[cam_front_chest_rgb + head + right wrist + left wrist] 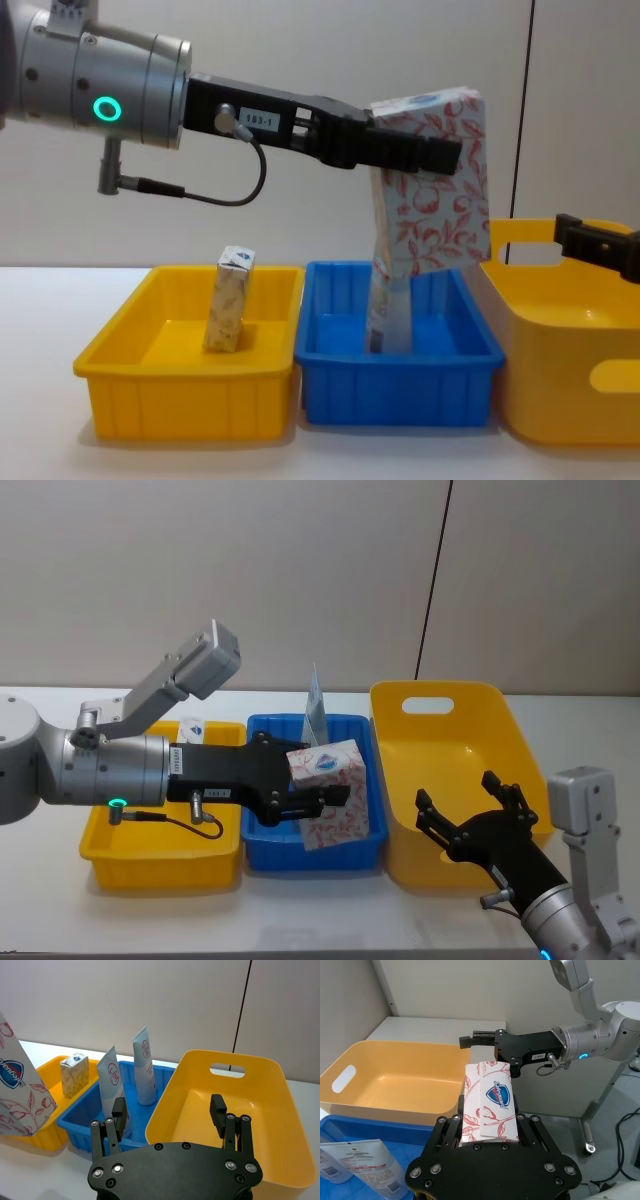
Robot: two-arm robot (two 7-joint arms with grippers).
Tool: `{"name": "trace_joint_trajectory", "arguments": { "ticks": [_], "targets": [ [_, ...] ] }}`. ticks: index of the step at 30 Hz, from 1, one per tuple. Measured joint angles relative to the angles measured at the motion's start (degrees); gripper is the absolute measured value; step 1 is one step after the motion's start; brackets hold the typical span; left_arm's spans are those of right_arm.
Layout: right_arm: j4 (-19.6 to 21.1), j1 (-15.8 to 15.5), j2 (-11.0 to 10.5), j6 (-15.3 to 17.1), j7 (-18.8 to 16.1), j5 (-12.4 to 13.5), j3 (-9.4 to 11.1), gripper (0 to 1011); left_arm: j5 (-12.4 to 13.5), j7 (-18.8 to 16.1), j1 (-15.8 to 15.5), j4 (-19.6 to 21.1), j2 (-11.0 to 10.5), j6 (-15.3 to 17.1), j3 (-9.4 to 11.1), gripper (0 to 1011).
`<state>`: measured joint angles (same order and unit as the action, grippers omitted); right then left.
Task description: Bimanual collaborative sorting of washing and personal care products
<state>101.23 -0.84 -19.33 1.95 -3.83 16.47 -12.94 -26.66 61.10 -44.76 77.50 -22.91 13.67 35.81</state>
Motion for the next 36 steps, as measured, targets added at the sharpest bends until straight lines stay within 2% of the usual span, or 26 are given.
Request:
{"name": "trace_joint_trajectory", "arguments": {
  "ticks": [12, 18, 29, 36],
  "targets": [
    [0.19, 0.16, 0.15, 0.10, -0.42, 0.36, 0.37, 1003, -0.67, -0.14, 0.53, 0.52, -0.59, 0.07, 0.31, 386],
    [0.18, 0.84, -0.19, -0.06, -2.78, 1.99, 1.05, 1003, -0.80, -0.18, 0.63, 0.62, -0.74, 0.10, 0.36, 386],
    [-1.71, 3.46, -1.94, -1.87, -10.43, 6.30, 1.94, 1003, -0.93, -0.24, 0.74, 0.72, -0.86, 0.14, 0.44, 386],
    [-4.07, 6.24, -3.67, -3.19, -17.47, 10.04, 2.08, 1003, -0.98, -0.25, 0.77, 0.76, -0.90, 0.14, 0.45, 386]
  ]
}}
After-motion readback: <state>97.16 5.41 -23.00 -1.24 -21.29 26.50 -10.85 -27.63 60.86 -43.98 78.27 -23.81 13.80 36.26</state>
